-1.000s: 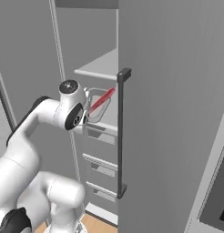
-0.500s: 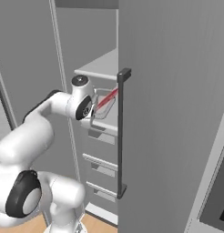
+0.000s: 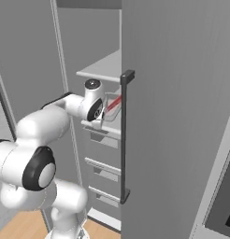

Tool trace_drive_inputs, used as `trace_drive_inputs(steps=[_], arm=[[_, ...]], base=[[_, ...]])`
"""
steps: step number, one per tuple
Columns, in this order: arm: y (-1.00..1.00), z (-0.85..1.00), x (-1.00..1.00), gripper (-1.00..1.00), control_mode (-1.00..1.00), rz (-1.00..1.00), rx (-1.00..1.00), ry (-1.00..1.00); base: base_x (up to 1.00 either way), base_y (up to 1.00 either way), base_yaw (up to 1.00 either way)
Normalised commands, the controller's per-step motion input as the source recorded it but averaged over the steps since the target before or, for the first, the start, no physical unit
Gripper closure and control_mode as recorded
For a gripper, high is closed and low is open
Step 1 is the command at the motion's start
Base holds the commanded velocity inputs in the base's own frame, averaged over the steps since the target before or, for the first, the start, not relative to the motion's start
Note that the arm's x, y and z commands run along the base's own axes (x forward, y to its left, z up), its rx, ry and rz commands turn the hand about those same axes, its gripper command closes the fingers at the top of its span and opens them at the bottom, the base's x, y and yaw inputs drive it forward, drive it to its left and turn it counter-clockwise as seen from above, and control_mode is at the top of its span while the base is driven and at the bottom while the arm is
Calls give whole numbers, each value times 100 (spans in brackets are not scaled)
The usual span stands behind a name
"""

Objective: Take the meat container that has the steak and place it on the second highest rack of the freezer. Then take the vegetable container that has the tomato and cucumber and place it on the highest rack of the freezer.

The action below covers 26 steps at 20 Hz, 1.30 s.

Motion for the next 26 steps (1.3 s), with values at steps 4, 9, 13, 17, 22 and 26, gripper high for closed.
trace_drive_inputs(steps=[4,9,13,17,22,26], arm=[[0,-42,14,100,-100,0,0,-10],[0,-31,21,100,-100,0,0,-8],[0,-3,30,100,-100,0,0,4],[0,0,46,100,-100,0,0,4],[-12,-9,50,100,-100,0,0,0],[-7,-25,42,100,-100,0,0,-3]], base=[[0,0,0],[0,0,0],[0,0,0],[0,0,0],[0,0,0],[0,0,0]])
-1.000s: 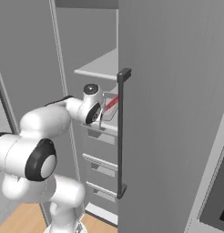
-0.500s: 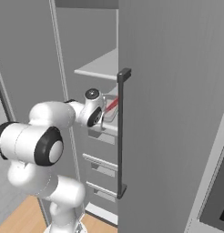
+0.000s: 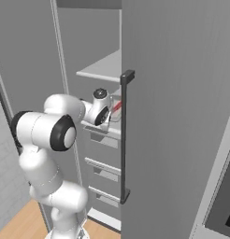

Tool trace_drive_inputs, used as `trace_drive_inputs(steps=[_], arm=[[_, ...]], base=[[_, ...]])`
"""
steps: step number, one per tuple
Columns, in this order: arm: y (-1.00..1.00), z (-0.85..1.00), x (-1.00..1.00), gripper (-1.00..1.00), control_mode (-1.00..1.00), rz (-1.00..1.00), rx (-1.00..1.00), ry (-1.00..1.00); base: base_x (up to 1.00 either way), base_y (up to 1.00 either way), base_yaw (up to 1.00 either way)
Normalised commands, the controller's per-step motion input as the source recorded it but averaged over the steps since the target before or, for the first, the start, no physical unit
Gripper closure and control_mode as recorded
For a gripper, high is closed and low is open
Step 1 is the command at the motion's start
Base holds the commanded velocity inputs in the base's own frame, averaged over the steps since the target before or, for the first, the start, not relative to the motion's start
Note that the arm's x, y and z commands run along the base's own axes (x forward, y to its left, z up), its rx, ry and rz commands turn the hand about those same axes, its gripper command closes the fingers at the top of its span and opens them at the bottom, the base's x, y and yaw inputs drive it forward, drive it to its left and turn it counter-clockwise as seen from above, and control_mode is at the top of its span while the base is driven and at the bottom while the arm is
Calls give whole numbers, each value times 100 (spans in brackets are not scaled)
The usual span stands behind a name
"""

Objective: Take the meat container that has the steak and place it on the second highest rack of the freezer. Then take the vegetable container that has the tomato and cucumber and place it on the highest rack of the freezer.

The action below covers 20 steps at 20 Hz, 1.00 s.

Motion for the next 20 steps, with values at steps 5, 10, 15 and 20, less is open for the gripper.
trace_drive_inputs(steps=[5,10,15,20], arm=[[-2,-33,33,100,-100,0,0,-1],[-1,-33,34,100,-100,0,0,0],[-3,-6,40,100,-100,0,0,0],[-10,-16,40,100,-100,0,0,0]], base=[[0,0,0],[0,0,0],[0,0,0],[0,0,0]])
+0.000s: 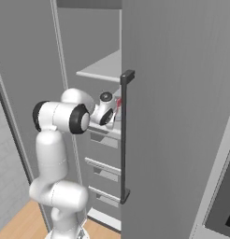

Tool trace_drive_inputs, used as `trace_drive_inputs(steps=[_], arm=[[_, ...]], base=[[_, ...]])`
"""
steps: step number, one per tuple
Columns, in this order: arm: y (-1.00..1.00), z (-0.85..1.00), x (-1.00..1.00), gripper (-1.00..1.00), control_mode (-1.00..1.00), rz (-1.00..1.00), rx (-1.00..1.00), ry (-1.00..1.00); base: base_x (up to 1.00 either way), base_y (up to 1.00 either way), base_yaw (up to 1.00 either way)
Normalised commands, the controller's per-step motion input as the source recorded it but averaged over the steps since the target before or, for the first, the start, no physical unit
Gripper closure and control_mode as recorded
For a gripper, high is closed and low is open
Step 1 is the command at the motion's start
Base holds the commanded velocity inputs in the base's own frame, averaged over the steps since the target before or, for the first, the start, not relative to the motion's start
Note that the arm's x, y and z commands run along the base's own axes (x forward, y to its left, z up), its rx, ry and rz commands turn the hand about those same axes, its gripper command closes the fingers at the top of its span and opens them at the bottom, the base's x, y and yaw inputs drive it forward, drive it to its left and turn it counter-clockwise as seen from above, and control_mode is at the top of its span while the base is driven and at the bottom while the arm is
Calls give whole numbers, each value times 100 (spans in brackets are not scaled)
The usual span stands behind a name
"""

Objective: Take the meat container that has the steak and place it on the second highest rack of the freezer. Then take the vegetable container that has the tomato and cucumber and place it on the highest rack of the freezer.

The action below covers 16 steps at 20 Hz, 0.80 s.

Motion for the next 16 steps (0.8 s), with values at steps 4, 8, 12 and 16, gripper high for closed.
trace_drive_inputs(steps=[4,8,12,16], arm=[[-9,-16,34,100,-100,0,0,0],[-1,-4,8,100,-100,0,0,-1],[0,0,0,100,-100,0,0,0],[0,0,0,100,-100,0,0,0]], base=[[0,0,0],[0,0,0],[0,0,0],[0,0,0]])
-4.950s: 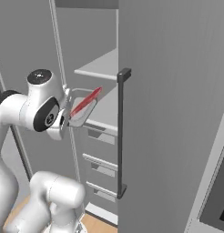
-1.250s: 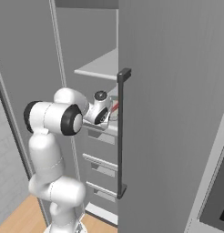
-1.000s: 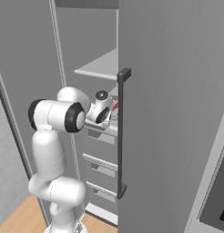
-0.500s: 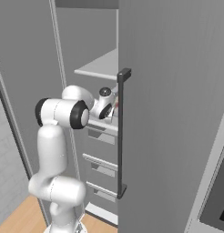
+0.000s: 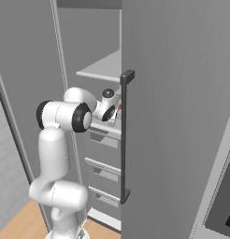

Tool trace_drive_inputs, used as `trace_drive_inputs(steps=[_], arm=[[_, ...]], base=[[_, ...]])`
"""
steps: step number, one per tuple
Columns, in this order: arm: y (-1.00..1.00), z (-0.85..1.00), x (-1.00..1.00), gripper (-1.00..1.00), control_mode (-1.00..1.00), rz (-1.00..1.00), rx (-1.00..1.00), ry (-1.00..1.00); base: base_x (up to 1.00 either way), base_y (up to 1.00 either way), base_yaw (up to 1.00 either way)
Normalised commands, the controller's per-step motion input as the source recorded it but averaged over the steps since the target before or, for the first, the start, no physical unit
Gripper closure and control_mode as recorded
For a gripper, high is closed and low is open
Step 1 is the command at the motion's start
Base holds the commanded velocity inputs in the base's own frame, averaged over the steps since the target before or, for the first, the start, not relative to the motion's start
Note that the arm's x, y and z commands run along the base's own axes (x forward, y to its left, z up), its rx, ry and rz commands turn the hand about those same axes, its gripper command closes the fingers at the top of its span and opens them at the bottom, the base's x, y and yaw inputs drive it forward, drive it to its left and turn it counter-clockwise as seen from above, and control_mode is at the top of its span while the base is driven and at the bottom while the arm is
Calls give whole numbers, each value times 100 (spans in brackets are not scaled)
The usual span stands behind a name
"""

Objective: Take the meat container that has the steak and place it on the second highest rack of the freezer. Then take the vegetable container that has the tomato and cucumber and place it on the highest rack of the freezer.

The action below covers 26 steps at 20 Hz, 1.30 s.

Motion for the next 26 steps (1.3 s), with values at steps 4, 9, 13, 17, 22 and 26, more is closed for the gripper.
trace_drive_inputs(steps=[4,9,13,17,22,26], arm=[[0,0,0,-100,-100,0,0,0],[0,0,0,-100,-100,0,0,0],[0,0,0,-100,-100,0,0,0],[0,0,0,-100,-100,0,0,-2],[0,0,-32,-100,-100,-4,0,-13],[0,16,-41,-100,-100,-2,0,-5]], base=[[0,0,0],[0,0,0],[0,0,0],[0,0,0],[0,0,0],[0,0,0]])
